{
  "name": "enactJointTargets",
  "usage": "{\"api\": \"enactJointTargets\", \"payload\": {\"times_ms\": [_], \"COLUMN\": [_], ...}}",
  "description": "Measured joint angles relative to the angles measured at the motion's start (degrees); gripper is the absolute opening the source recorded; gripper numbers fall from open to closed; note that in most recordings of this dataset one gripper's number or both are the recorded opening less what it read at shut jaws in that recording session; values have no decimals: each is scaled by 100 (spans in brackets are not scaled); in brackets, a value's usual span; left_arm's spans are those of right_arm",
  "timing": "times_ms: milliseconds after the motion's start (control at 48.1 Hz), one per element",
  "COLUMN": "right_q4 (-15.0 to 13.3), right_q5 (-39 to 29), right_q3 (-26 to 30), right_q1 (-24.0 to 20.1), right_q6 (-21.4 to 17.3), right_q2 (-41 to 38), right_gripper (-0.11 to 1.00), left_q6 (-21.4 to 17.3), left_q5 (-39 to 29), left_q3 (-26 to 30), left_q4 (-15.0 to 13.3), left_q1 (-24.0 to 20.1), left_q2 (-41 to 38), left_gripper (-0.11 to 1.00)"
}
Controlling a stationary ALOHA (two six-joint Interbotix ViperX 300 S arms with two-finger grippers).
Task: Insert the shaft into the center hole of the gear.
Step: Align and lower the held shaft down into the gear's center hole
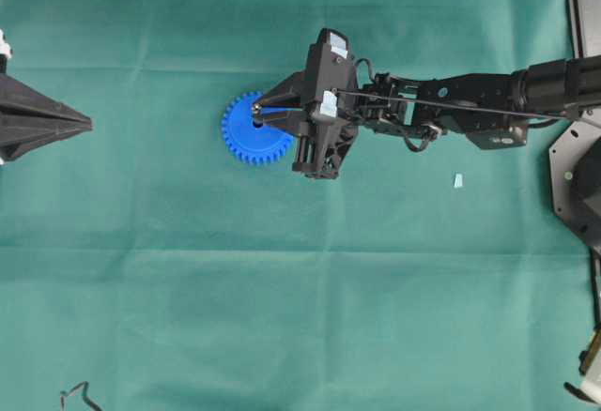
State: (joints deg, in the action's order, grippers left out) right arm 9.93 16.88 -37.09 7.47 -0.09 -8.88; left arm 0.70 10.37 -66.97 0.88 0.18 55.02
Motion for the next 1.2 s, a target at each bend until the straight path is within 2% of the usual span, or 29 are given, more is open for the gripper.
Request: {"api": "enactJointTargets", "payload": {"times_ms": [810,1205], "right_q4": [-9,-9], "right_q5": [-9,0], "right_q3": [9,9], "right_q1": [-35,-9], "right_q6": [0,0], "right_q2": [-9,-281], "right_gripper": [17,17], "left_q6": [0,0], "left_q5": [-9,-9], "left_q3": [0,0], "left_q4": [-9,-9], "left_q1": [0,0], "left_q2": [-9,0], "left_gripper": [0,0]}}
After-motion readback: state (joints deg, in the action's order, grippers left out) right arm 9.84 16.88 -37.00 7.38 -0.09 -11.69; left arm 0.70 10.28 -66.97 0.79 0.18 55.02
